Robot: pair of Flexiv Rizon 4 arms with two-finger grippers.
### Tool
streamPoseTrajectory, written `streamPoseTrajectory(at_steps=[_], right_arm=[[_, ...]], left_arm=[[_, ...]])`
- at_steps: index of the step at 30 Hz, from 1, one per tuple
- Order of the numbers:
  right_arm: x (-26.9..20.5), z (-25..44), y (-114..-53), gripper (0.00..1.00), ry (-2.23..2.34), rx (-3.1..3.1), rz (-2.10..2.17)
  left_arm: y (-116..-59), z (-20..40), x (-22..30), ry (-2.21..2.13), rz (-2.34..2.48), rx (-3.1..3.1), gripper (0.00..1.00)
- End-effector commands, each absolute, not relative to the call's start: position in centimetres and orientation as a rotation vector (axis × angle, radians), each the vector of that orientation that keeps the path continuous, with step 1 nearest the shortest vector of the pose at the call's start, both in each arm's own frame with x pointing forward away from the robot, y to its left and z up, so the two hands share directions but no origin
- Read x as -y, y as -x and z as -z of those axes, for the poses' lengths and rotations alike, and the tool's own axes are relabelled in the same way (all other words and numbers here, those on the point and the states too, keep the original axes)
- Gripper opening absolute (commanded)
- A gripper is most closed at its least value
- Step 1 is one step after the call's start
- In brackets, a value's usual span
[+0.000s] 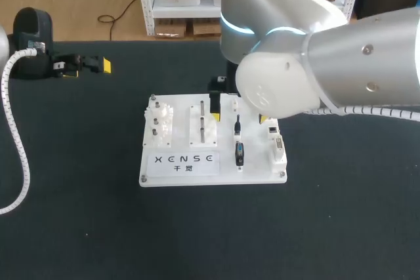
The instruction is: Insert the USB connector, Ethernet cable, and multi-pin plug into their matching sockets one by one.
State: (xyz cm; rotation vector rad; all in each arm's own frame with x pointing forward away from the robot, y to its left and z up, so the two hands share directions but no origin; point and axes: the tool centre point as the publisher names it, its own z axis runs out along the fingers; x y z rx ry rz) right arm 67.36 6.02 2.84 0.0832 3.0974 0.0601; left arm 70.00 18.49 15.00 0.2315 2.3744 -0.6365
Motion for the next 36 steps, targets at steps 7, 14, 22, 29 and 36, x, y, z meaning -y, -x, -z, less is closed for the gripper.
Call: streamPoseTrajectory(at_steps=[7, 14, 22, 29, 36], right_arm=[[-6.4, -2.5, -66.5, 1.0, -0.016, -3.085, -0.009], [-6.4, -2.2, -65.9, 1.0, -0.003, -3.082, -0.003], [-6.0, -1.7, -65.6, 0.97, -0.025, -3.057, -0.014], [-6.0, -1.1, -65.3, 0.74, -0.057, -3.038, -0.055], [-6.0, -0.9, -65.3, 0.42, -0.056, -3.043, -0.049]], left_arm=[[-70.0, -15.0, -18.5, -0.232, 0.636, -2.374, 1.0], [-70.0, -15.0, -18.5, -0.232, 0.636, -2.374, 1.0], [-70.0, -15.0, -18.5, -0.232, 0.636, -2.374, 1.0], [-70.0, -15.0, -18.5, -0.232, 0.636, -2.374, 1.0], [-70.0, -15.0, -18.5, -0.232, 0.636, -2.374, 1.0]])
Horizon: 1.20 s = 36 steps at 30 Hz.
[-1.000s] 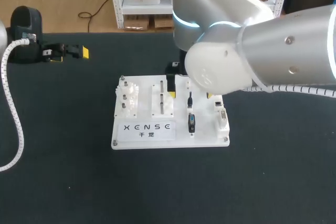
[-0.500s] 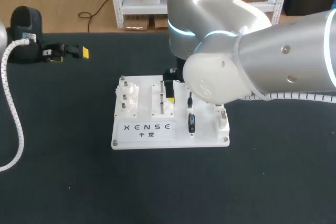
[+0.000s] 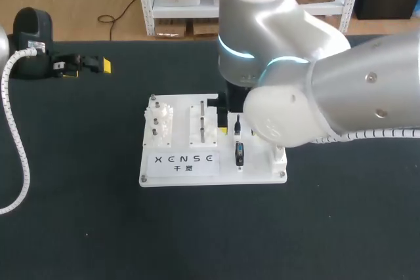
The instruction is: Insert the USB connector, Ethernet cable, and multi-pin plug into their matching sockets one by one.
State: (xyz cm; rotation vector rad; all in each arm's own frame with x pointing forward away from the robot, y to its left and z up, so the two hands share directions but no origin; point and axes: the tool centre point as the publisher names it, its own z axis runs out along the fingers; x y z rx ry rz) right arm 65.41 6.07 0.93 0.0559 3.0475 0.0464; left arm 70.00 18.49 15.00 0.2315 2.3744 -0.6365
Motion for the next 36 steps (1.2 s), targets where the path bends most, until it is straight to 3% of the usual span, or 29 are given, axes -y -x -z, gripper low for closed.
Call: streamPoseTrajectory(at_steps=[1, 11, 16, 36], right_arm=[[-6.0, -0.9, -65.3, 0.4, -0.055, -3.043, -0.049], [-6.1, -0.9, -65.5, 0.21, -0.048, -3.039, -0.052], [-6.2, -1.0, -65.6, 0.0, -0.043, -3.037, -0.058], [-6.1, -2.9, -65.9, 0.0, -0.008, -2.968, -0.041]], left_arm=[[-70.0, -15.0, -18.5, -0.232, 0.636, -2.374, 1.0], [-70.0, -15.0, -18.5, -0.232, 0.636, -2.374, 1.0], [-70.0, -15.0, -18.5, -0.232, 0.636, -2.374, 1.0], [-70.0, -15.0, -18.5, -0.232, 0.636, -2.374, 1.0]])
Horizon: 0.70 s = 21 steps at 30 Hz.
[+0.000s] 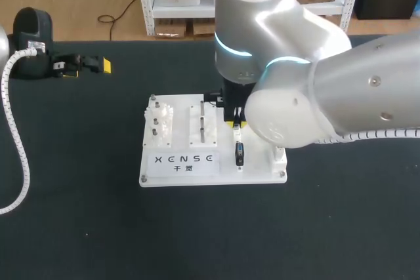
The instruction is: Insert the USB connector, Ethernet cable, and multi-pin plug into their matching sockets one by one.
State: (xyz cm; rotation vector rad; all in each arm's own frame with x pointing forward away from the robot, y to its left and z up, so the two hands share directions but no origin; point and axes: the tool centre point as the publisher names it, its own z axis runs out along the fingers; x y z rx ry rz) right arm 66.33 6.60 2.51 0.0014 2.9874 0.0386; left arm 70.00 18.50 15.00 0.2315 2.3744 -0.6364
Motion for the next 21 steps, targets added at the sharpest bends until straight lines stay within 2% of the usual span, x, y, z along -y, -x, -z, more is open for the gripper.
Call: streamPoseTrajectory(at_steps=[1, 21], right_arm=[[-6.0, -3.0, -66.0, 0.0, -0.01, -2.964, -0.038], [-0.6, -4.4, -66.4, 0.0, -0.13, -2.94, -0.017]], left_arm=[[-70.0, -15.0, -18.5, -0.232, 0.636, -2.374, 1.0], [-70.0, -15.0, -18.5, -0.232, 0.636, -2.374, 1.0]])
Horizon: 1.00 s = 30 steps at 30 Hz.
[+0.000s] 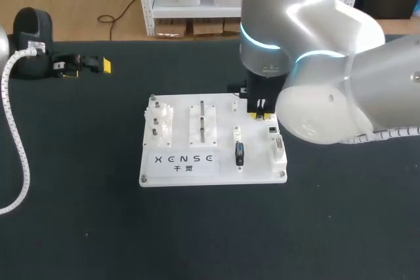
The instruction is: Insert the USB connector, Ethernet cable, and multi-pin plug into their matching sockets one by one.
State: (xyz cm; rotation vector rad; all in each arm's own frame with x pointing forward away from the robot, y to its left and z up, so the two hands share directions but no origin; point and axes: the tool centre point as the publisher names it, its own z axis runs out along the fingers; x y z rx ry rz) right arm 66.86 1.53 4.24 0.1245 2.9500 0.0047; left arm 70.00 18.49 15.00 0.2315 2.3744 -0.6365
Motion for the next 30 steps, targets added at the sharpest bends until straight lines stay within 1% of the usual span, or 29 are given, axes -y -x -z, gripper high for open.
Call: streamPoseTrajectory(at_steps=[1, 13, 30], right_arm=[[-0.5, -4.4, -66.4, 0.0, -0.132, -2.94, -0.016], [1.0, -3.5, -65.8, 0.0, -0.174, -2.967, 0.03], [1.2, -2.3, -65.6, 0.0, -0.196, -2.992, 0.074]], left_arm=[[-70.0, -15.0, -18.5, -0.232, 0.636, -2.374, 1.0], [-70.0, -15.0, -18.5, -0.232, 0.636, -2.374, 1.0], [-70.0, -15.0, -18.5, -0.232, 0.636, -2.374, 1.0]])
